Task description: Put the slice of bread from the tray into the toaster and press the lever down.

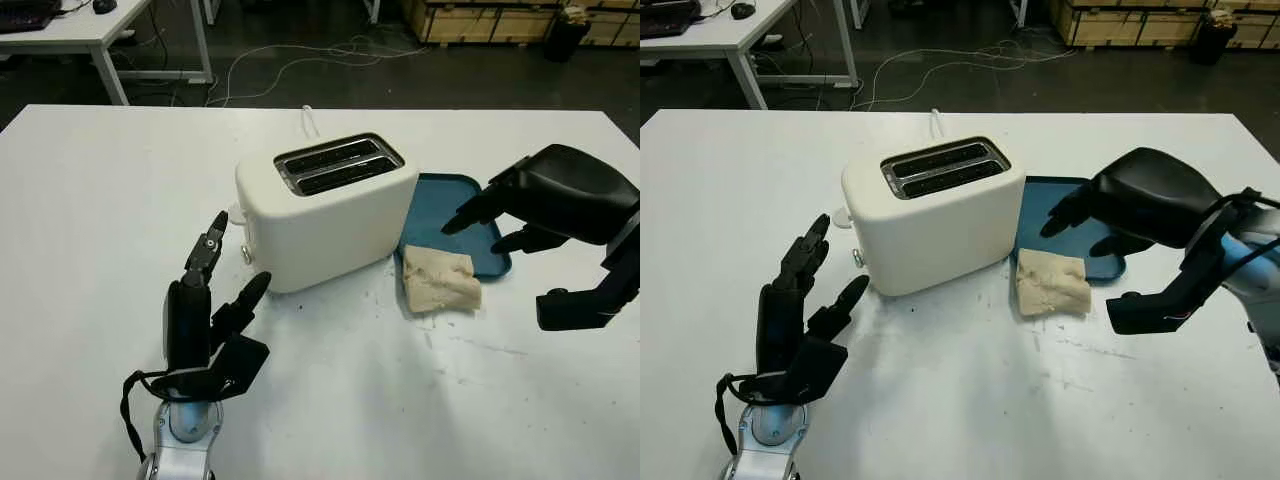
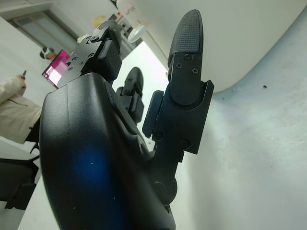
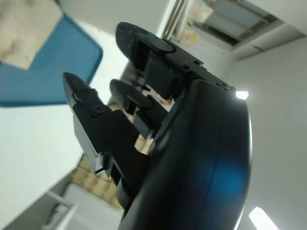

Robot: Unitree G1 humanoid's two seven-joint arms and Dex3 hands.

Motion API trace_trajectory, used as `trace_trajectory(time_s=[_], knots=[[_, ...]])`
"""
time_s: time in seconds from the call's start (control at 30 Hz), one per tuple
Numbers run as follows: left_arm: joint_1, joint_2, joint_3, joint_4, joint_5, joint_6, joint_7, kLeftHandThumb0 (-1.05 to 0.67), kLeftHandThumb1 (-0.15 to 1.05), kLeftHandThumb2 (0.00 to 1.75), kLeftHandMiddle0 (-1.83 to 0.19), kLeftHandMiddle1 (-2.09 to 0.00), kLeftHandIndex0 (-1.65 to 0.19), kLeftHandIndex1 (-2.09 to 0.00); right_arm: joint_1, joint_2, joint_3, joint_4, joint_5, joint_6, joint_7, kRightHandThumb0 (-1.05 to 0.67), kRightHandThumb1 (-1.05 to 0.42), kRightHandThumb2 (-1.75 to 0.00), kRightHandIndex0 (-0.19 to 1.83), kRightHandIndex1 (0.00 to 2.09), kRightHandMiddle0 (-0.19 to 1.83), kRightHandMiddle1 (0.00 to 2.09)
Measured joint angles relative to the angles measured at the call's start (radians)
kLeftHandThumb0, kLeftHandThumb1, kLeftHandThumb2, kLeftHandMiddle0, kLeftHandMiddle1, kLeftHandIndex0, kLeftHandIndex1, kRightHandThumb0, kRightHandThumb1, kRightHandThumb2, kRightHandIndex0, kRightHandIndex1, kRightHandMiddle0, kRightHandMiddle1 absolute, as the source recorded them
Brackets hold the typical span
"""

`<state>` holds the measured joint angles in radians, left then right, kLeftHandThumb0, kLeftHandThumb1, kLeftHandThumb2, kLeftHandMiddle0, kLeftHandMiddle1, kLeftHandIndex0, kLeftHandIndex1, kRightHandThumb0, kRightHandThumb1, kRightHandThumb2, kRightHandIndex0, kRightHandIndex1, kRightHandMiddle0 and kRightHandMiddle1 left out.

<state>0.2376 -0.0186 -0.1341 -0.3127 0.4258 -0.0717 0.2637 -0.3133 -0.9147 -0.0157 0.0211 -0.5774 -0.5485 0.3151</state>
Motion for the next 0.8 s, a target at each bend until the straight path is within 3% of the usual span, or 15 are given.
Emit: trace_trajectory(time_s=[0.33,0.8], knots=[[0.009,0.003,0.007,0.000,-0.001,-0.003,0.001,-0.63,0.92,0.27,-0.44,0.00,-0.32,0.00,0.024,-0.008,0.143,0.410,-0.342,-0.224,-0.583,-0.25,-0.40,0.00,0.83,0.00,0.88,0.00],[0.010,0.002,0.011,-0.006,0.000,-0.003,0.000,-0.64,0.92,0.29,-0.44,0.00,-0.33,0.00,-0.100,-0.019,0.413,0.742,-0.595,-0.250,-1.187,-0.42,-0.40,-0.01,0.69,0.01,0.70,0.00]])
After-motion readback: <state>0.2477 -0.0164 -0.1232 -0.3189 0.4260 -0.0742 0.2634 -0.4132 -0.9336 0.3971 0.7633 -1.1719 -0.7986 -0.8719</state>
